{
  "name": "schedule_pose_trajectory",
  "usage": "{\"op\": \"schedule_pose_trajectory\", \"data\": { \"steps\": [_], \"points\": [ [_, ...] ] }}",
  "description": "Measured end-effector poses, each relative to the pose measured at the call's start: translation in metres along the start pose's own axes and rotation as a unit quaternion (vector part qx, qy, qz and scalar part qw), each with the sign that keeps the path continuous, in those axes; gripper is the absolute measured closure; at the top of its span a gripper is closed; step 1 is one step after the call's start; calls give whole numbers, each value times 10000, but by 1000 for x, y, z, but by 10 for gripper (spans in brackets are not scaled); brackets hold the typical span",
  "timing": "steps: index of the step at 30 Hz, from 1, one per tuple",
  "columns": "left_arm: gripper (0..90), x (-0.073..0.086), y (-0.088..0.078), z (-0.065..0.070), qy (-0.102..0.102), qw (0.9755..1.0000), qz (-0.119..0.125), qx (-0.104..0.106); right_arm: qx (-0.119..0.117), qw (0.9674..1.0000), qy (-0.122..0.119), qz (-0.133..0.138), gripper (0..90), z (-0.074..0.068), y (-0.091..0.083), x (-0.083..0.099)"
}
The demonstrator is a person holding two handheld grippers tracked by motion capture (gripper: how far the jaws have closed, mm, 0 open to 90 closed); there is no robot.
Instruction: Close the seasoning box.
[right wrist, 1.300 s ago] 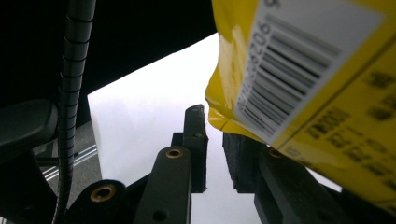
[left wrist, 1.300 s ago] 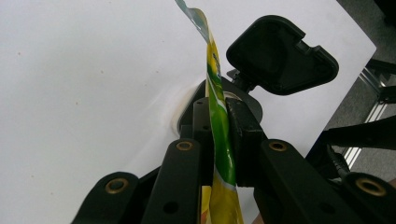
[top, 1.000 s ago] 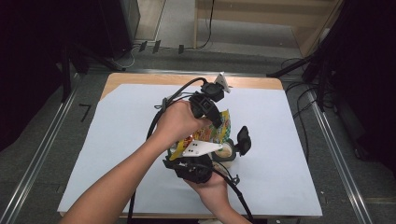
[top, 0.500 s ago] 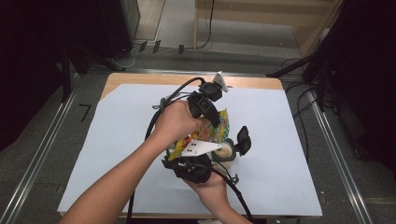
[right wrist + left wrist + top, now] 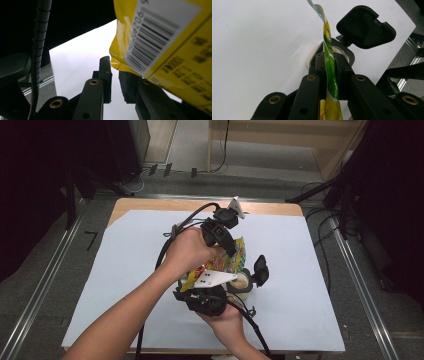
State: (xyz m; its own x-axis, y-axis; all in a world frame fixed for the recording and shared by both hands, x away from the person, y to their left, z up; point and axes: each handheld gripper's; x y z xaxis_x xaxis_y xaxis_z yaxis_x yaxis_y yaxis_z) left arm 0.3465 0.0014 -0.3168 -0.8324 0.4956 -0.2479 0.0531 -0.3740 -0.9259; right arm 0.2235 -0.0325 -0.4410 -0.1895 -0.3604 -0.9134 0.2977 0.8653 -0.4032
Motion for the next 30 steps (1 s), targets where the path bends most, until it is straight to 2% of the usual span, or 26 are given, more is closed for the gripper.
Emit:
{"op": "schedule_pose_trajectory", "data": {
  "steps": [21,28,30],
  "points": [
    [832,-3,6,5,97,9998,-171,84,70,9999,96,-22,812,-3,-6,3],
    [831,-1,10,15,219,9994,-260,19,121,9999,99,21,816,-4,-9,6],
    [831,-2,12,17,245,9993,-277,5,93,9998,181,44,815,-3,-10,7]
  ]
}}
Point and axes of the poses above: each handheld gripper's, and its own axes: y roughly forward along the jaws, x roughly out of its underside, z roughly to its right, and after that the axes turned 13 degrees about -y, right-handed
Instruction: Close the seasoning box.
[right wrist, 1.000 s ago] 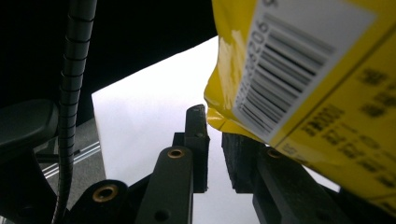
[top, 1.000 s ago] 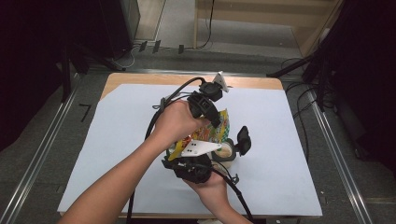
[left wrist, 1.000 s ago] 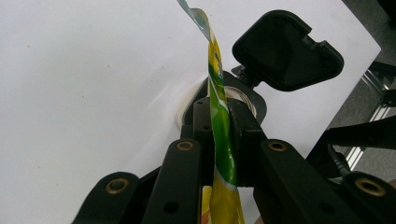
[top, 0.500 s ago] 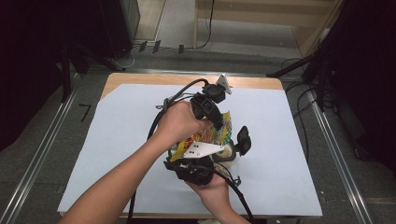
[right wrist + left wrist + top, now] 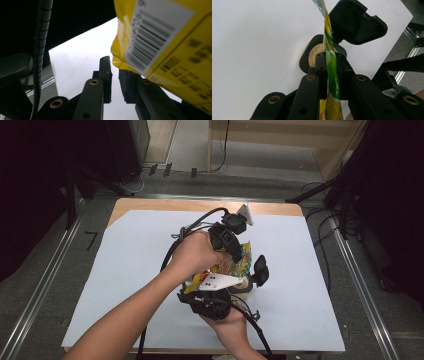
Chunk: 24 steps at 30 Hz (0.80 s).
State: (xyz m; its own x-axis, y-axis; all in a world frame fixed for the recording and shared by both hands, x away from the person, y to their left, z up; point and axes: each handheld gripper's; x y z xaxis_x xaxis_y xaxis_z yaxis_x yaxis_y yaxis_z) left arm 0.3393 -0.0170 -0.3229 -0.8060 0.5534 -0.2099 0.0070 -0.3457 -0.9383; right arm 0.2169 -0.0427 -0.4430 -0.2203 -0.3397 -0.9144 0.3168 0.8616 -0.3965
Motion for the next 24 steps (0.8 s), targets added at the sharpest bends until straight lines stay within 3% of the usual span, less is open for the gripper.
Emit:
{"op": "schedule_pose_trajectory", "data": {
  "steps": [11,24],
  "points": [
    [830,-3,-1,-1,-53,10000,26,78,20,10000,58,47,812,2,-4,-2],
    [872,-2,-2,2,3,10000,40,52,106,9998,-117,123,820,2,-5,-3]
  ]
}}
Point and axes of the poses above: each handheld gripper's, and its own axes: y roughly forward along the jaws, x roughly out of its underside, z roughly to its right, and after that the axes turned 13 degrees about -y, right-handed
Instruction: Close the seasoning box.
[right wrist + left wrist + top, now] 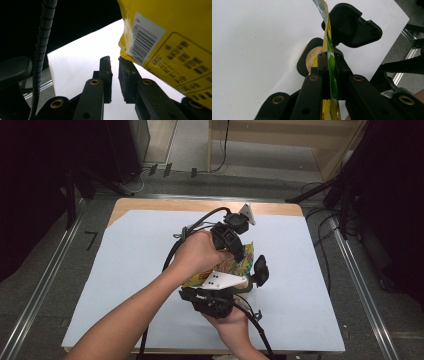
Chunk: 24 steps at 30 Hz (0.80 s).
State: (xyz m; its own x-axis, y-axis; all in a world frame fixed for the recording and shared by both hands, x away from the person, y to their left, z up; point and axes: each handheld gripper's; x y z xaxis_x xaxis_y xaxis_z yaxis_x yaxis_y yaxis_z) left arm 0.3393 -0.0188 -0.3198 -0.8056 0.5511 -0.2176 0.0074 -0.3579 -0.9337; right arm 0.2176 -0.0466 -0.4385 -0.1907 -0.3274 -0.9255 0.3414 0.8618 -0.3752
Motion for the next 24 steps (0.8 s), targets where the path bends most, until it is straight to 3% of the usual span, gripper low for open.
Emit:
{"op": "schedule_pose_trajectory", "data": {
  "steps": [24],
  "points": [
    [894,2,-2,-3,-15,10000,-21,69,-22,10000,-60,-21,819,1,2,3]
  ]
}}
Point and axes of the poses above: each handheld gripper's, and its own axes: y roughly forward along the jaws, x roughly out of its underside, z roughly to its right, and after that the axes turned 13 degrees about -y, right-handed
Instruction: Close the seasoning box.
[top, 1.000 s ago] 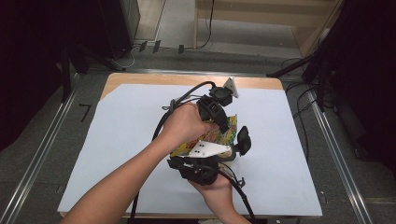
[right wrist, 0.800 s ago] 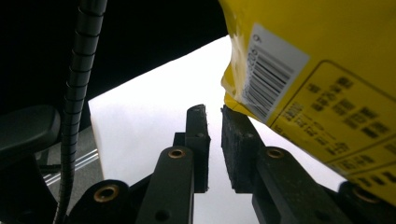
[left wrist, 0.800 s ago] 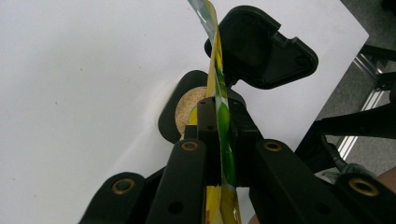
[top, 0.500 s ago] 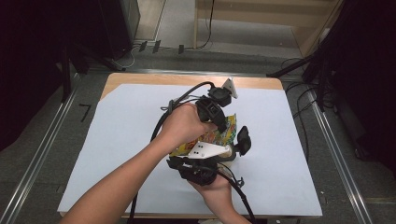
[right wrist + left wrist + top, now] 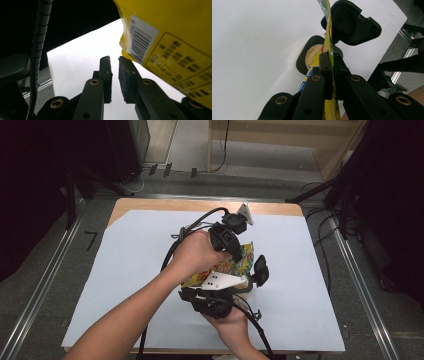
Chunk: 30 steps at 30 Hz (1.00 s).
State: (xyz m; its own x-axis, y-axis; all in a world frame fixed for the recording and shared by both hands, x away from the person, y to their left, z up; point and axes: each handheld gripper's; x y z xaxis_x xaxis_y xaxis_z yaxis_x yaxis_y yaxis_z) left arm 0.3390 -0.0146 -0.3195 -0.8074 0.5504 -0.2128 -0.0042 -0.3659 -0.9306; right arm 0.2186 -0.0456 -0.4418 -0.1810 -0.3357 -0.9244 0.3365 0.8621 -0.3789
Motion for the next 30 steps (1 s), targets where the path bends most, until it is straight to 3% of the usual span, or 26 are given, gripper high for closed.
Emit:
{"op": "schedule_pose_trajectory", "data": {
  "steps": [11,15,24,30],
  "points": [
    [896,4,-2,-6,-52,9998,117,155,-6,10000,74,44,818,3,1,4],
    [900,10,-5,-8,75,9997,218,93,17,9999,121,-63,813,6,3,10],
    [900,21,-6,-14,60,9992,269,288,-37,9996,168,-205,806,6,7,15],
    [900,30,-8,-25,-19,9981,377,481,-59,9995,159,-280,801,6,10,19]
  ]
}}
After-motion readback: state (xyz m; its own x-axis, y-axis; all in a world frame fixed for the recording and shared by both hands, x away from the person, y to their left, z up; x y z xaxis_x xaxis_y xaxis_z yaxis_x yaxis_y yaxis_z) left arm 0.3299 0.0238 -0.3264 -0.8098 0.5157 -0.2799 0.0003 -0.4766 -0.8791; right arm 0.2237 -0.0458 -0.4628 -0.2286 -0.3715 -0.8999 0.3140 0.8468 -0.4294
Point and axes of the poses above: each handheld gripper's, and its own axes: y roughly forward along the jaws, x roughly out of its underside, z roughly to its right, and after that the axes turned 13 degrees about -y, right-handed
